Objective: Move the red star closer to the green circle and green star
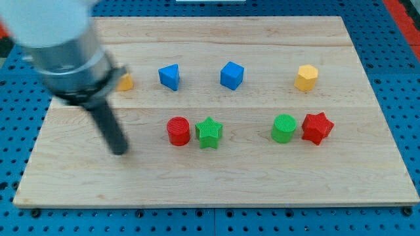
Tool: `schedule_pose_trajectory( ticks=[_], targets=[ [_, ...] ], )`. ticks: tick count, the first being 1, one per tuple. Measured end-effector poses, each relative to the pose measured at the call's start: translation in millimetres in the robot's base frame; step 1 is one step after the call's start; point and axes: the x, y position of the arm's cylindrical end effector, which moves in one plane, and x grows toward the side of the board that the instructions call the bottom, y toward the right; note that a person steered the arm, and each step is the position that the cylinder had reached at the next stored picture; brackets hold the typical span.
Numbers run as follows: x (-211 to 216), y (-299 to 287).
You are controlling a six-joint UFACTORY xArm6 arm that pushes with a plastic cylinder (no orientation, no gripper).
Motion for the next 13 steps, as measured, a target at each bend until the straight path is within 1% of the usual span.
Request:
schedule_pose_trajectory(
  ticks=[1,2,3,4,5,6,9,12,13],
  targets=[
    [-3,106],
    [8,132],
    [9,194],
    [6,273],
    [3,317],
    [-4,319],
    [-44,317],
    [-42,280],
    [-33,258]
  ],
)
